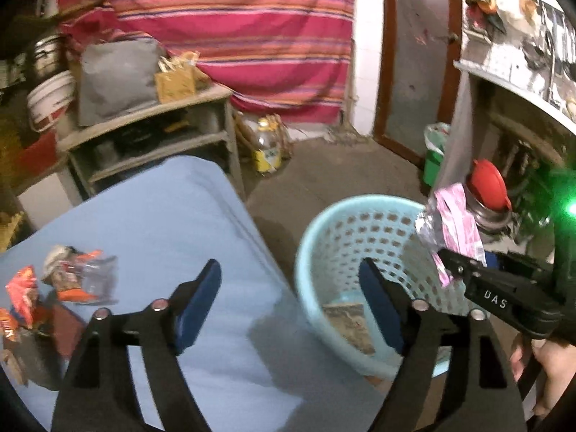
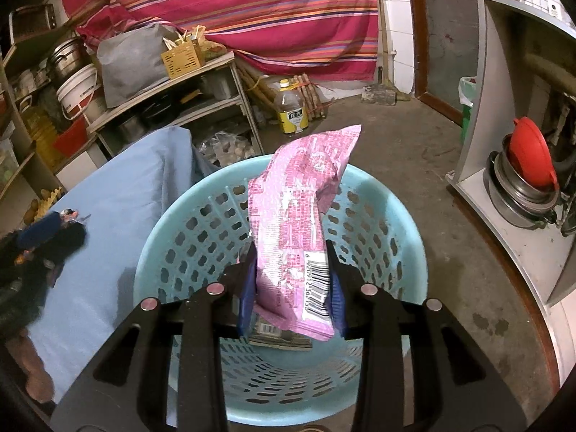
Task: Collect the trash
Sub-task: 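Return both tools from the basket to the table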
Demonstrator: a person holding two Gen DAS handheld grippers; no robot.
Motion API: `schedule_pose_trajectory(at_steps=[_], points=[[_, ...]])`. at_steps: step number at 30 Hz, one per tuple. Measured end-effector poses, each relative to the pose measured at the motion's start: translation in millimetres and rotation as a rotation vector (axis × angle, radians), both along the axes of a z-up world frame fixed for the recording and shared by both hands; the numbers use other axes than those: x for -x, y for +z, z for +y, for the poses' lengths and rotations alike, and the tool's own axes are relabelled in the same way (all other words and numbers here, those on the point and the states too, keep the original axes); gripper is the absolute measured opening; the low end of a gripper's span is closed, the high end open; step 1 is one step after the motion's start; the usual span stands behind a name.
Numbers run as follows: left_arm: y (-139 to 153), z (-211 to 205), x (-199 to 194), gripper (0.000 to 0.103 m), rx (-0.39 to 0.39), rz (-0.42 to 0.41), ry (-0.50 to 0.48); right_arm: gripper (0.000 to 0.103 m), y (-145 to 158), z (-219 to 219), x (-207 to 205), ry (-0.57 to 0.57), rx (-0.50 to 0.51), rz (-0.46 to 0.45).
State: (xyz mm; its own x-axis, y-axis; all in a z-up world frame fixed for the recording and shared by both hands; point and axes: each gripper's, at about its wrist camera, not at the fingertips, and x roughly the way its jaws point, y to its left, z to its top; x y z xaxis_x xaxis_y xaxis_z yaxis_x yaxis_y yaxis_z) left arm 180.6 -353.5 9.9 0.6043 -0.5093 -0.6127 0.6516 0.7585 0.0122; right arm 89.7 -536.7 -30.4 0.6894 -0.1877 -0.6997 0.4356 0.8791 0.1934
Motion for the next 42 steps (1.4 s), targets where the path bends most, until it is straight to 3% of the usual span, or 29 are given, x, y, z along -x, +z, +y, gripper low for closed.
schedule_pose_trajectory(at_steps=[3, 11, 22, 26, 29, 33, 42], points=[[10, 24, -3, 0.086, 0.019, -0.019, 0.027, 0.063, 1, 3, -4, -0.017, 0.003, 0.001], [19, 80, -14, 0.09, 0.032, -0.05, 0.091, 0.083, 4, 23, -17, -0.041, 0.05, 0.015], [18, 163, -28, 0.091, 0.06, -0.048, 0.202, 0.089, 17, 46, -18, -0.079, 0.099, 0.012], [17, 202, -27, 0.095, 0.062, -0.083, 0.251, 0.099, 38, 77, -15, -0.063, 0.152, -0.085], [14, 229, -27, 0.097, 0.062, -0.128, 0.305, 0.099, 47, 109, -24, 0.007, 0.146, -0.162], [3, 274, -34, 0.098, 0.049, -0.163, 0.402, 0.099, 48, 146, -46, 0.093, 0.131, -0.188], [-29, 387, -73, 0.098, 0.035, -0.097, 0.604, 0.099, 31, 219, -103, 0.174, 0.126, -0.152]])
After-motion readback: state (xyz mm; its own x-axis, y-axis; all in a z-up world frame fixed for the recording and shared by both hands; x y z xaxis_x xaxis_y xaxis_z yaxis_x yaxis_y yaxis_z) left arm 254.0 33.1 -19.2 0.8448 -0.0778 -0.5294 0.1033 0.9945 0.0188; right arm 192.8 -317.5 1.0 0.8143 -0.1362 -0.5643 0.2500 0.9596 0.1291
